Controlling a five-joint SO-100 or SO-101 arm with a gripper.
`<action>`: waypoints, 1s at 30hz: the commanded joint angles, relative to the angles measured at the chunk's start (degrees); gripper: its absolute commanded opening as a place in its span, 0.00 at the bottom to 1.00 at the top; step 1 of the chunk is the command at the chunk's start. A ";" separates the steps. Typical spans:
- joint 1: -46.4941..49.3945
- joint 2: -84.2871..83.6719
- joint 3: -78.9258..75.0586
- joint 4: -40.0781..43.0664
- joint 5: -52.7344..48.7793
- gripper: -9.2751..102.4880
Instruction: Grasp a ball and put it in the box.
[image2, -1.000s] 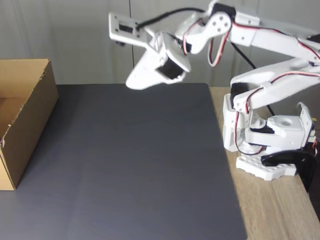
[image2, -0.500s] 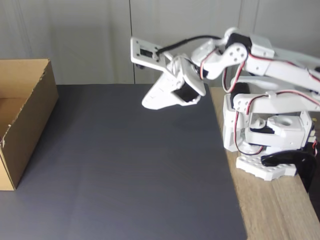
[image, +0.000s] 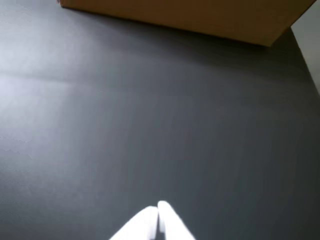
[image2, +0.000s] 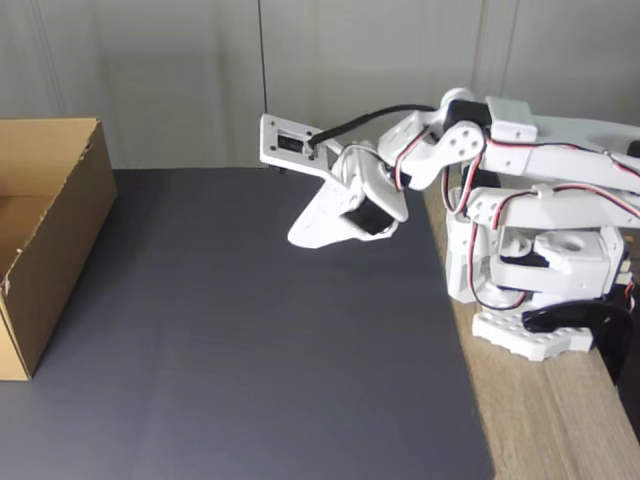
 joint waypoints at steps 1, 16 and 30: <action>0.26 -0.09 1.41 -2.72 -1.49 0.08; -0.88 -0.09 3.16 11.16 -5.98 0.08; -2.64 -0.09 3.16 24.35 -8.53 0.08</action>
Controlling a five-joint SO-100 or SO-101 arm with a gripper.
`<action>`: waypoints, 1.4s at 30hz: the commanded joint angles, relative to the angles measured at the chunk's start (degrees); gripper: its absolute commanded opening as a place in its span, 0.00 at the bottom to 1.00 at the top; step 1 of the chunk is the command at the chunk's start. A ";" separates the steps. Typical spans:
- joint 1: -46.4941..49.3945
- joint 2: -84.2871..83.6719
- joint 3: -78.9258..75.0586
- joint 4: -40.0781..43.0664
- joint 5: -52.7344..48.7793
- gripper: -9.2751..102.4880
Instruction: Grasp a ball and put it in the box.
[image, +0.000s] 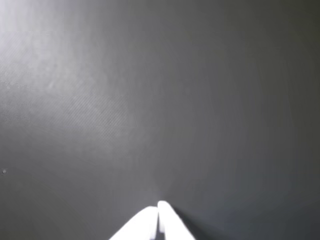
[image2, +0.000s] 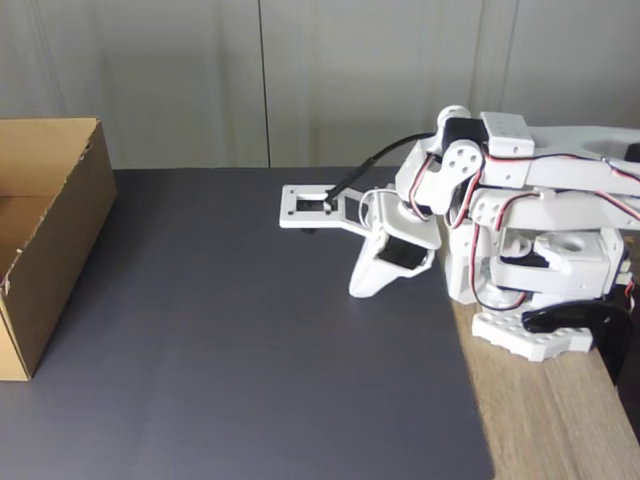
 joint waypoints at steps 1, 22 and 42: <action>-0.53 -0.70 -0.18 2.90 0.09 0.08; -1.14 -0.70 -0.18 5.36 -9.49 0.09; -1.14 -0.70 -0.18 5.36 -9.49 0.09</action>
